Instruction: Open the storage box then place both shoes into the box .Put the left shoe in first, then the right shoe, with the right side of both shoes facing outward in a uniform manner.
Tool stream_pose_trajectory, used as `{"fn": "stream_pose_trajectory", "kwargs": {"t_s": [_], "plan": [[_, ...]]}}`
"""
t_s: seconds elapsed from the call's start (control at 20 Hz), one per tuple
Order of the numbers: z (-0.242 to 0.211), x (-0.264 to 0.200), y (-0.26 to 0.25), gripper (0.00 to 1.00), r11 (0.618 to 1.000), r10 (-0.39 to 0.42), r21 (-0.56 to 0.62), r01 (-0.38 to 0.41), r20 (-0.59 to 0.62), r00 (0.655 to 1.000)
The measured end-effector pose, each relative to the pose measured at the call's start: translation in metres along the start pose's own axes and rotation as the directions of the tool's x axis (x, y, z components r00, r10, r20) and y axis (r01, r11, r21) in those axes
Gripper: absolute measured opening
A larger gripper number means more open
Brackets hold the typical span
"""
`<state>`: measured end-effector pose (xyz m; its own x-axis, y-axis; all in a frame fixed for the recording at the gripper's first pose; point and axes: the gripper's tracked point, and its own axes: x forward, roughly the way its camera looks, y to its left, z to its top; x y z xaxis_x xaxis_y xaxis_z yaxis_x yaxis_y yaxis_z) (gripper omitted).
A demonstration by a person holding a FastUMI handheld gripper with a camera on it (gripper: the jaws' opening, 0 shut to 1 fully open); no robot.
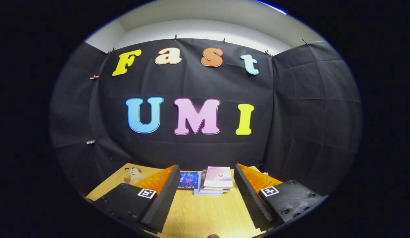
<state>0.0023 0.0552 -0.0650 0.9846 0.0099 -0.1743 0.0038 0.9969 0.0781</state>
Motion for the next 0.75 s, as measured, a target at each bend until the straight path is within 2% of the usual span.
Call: {"fn": "stream_pose_trajectory", "kwargs": {"t_s": [0.75], "plan": [[-0.0069, 0.0029, -0.0080, 0.98, 1.000, -0.008, -0.006, 0.008, -0.031, 0.999]]}}
